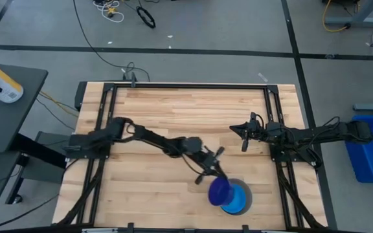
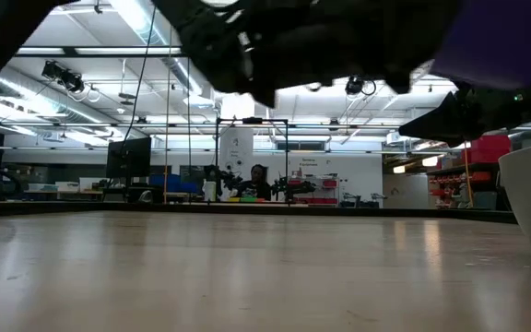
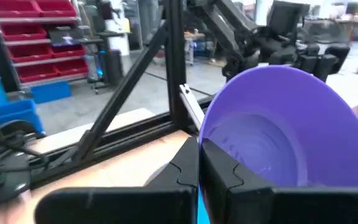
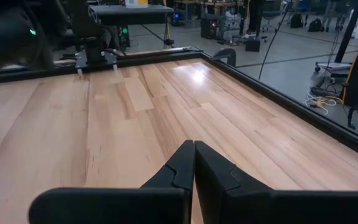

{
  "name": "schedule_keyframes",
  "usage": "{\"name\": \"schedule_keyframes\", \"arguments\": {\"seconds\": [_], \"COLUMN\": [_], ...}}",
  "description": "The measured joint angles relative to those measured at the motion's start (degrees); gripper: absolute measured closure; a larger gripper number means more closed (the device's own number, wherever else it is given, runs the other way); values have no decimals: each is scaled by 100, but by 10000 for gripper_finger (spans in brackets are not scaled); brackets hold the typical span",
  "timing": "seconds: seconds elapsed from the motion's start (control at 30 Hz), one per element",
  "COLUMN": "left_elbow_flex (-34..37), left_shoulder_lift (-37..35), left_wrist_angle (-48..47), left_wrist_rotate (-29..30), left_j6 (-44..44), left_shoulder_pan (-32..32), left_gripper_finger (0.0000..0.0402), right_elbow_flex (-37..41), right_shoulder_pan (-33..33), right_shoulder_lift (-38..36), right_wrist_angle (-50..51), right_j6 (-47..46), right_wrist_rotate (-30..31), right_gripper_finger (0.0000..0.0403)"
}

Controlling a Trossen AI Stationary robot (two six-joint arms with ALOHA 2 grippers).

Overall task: Nest bowls inside each other
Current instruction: Stack the dark blue bowl on the blue bowl

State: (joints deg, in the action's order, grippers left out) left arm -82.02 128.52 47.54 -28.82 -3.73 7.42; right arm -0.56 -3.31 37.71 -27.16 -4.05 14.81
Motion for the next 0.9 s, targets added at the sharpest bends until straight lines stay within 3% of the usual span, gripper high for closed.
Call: {"name": "schedule_keyframes", "arguments": {"seconds": [0.13, 0.23, 0.9], "left_elbow_flex": [-1267, -1800, -1890], "left_shoulder_lift": [735, 1095, 1148], "left_wrist_angle": [-712, -1255, -2513], "left_wrist_rotate": [-346, -367, -27], "left_j6": [17, -78, -697], "left_shoulder_pan": [2, 34, 46], "left_gripper_finger": [397, 397, 397], "right_elbow_flex": [0, 0, 0], "right_shoulder_pan": [-1, -1, 1], "right_shoulder_lift": [4, 4, 7], "right_wrist_angle": [0, 0, 0], "right_j6": [0, 0, 0], "right_wrist_rotate": [2, 1, 0], "right_gripper_finger": [384, 384, 384]}}
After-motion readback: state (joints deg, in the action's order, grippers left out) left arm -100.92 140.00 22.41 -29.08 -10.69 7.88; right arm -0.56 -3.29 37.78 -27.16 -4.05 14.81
